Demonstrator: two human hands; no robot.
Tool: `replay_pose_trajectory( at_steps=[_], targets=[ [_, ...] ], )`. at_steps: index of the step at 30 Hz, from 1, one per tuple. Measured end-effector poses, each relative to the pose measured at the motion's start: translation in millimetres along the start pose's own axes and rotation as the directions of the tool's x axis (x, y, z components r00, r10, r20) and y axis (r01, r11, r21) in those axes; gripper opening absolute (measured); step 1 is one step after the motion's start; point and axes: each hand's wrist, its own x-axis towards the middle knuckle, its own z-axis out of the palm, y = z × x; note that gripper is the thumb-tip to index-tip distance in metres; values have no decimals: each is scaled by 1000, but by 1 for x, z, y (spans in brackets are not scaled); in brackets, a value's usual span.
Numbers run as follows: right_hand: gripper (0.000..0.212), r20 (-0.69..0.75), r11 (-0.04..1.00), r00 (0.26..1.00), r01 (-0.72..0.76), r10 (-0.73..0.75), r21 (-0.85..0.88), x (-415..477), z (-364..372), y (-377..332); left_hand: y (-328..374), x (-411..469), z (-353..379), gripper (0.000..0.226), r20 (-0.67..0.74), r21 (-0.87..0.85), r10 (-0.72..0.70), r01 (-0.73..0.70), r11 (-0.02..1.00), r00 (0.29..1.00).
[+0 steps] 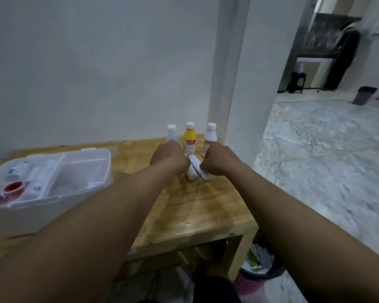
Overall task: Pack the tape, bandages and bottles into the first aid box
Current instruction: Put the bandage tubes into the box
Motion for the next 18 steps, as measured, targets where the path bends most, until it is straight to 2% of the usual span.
replay_pose_trajectory(
  at_steps=[2, 6, 10, 15, 18],
  targets=[
    [17, 9, 1000, 1000, 7, -7, 10, 4, 3, 6, 1, 2, 11, 25, 1, -2, -45, 45, 999, 999],
    [19, 31, 999, 999, 10, -11, 35, 9, 5, 12, 5, 5, 20, 32, 18, -30, -114, 115, 993, 993],
    [21, 67, 998, 998, -5, 1, 60, 7, -1, 13, 10, 3, 12, 26, 86, -85, -176, 183, 979, 981],
    [23, 149, 998, 988, -57, 51, 39, -2, -9, 12, 13, -6, 5, 44, 202, -81, -220, 240, 967, 954],
    [20, 170, 996, 983, -75, 67, 42, -10, -13, 11, 13, -12, 1, 42, 225, -73, -206, 227, 971, 952]
  ],
)
